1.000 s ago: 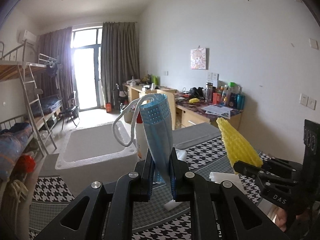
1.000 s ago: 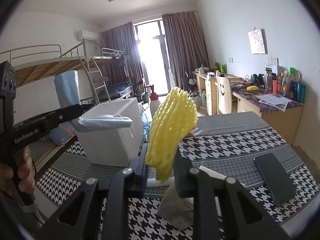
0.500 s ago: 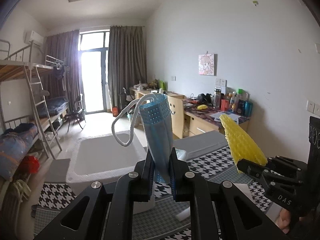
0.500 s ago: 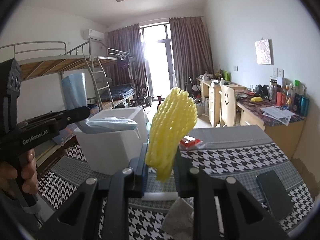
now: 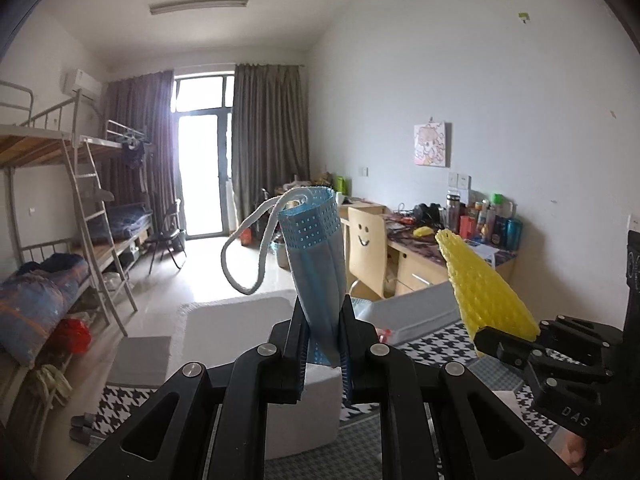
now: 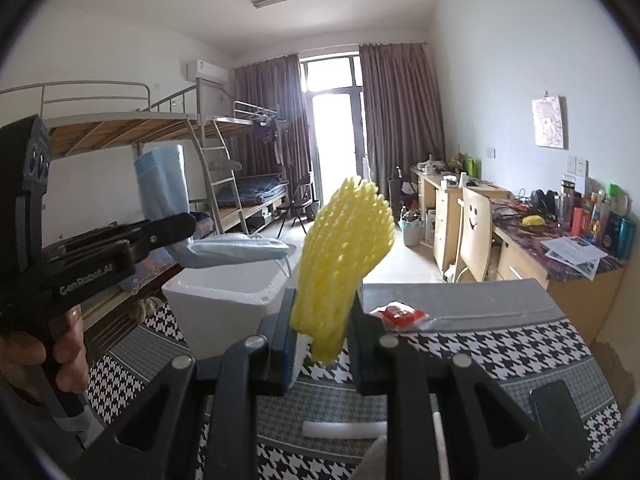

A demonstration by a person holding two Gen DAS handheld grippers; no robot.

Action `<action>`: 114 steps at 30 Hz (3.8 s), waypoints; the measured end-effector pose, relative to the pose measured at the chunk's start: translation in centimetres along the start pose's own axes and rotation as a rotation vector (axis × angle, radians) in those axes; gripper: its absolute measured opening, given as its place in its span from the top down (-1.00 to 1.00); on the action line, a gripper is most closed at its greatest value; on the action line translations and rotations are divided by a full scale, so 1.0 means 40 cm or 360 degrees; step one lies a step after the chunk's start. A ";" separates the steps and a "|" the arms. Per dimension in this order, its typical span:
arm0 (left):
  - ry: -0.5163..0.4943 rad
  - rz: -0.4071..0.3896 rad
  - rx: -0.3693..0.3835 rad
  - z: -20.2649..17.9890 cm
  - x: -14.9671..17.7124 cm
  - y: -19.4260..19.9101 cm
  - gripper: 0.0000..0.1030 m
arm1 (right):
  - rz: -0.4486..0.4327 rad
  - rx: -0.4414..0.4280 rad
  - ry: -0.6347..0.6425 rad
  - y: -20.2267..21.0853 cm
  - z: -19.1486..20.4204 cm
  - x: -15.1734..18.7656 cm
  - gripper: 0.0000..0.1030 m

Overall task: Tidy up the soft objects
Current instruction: 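Lift and carry the yellow net and blue mask with both tools toward the white foam box, then open the left tool over the box while the right tool drops the yellow net inside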

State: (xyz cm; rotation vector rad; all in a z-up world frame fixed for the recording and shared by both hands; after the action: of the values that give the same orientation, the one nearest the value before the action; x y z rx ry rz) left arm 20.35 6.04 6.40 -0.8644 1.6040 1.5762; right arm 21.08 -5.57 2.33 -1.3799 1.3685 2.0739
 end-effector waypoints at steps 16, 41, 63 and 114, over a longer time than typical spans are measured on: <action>0.0092 0.0003 -0.0170 0.081 -0.031 -0.018 0.72 | 0.0010 -0.0040 0.0108 -0.041 0.044 -0.067 0.49; 0.0173 0.0185 -0.0291 0.187 -0.014 -0.128 0.67 | 0.0126 -0.0123 0.0237 -0.153 0.109 -0.121 0.49; 0.0297 0.0192 -0.0257 0.269 0.001 -0.125 -0.97 | 0.0214 -0.0128 0.0254 -0.223 0.133 -0.127 0.49; 0.0300 0.0187 -0.0447 0.331 0.042 -0.052 -0.98 | 0.0331 -0.0182 0.0326 -0.312 0.171 -0.142 -0.39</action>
State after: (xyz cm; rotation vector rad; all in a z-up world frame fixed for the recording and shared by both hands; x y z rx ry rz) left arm 21.72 19.27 3.91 -1.1129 1.6101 1.8815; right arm 28.50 7.73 0.87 -1.5960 1.5555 2.2237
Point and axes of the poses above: each gripper's, at about its wrist camera, not at the fingertips, and y roughly against the way its jaws point, z to its left, x to its underside, the point moved 8 cm from there along -y, roughly the way its jaws point, and after that the axes turned 15 degrees about z, right-handed, at the moved point
